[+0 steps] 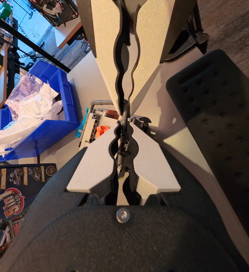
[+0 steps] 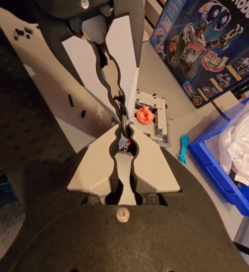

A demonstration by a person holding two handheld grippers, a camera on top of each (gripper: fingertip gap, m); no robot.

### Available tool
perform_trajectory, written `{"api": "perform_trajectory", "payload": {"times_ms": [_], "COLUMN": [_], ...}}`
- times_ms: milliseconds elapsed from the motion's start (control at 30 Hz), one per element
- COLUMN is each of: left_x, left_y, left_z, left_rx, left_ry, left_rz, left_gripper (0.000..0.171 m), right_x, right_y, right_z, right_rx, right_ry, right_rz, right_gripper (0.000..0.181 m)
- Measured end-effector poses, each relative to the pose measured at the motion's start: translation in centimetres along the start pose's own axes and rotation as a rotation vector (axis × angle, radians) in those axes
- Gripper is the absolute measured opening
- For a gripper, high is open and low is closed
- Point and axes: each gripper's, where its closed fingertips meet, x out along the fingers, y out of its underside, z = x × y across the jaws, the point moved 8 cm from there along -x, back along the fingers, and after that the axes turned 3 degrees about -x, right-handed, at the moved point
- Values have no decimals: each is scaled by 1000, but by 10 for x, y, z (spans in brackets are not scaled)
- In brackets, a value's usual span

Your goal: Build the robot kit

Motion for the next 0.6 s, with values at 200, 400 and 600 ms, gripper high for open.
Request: {"api": "perform_trajectory", "payload": {"times_ms": [200, 400, 600], "left_x": [-3, -3, -3], "left_y": [0, 2, 2], "left_z": [2, 3, 11], "left_rx": [-25, -92, -160], "left_ry": [47, 128, 183], "left_rz": [-16, -48, -73], "left_gripper": [3, 3, 4], "right_x": [-1, -3, -4], "right_y": [2, 4, 0], "right_z": [-2, -1, -7], "right_rx": [-26, -31, -12], "right_ry": [-48, -76, -76], "right_rz": [-50, -106, -81], "right_gripper": [4, 5, 8]}}
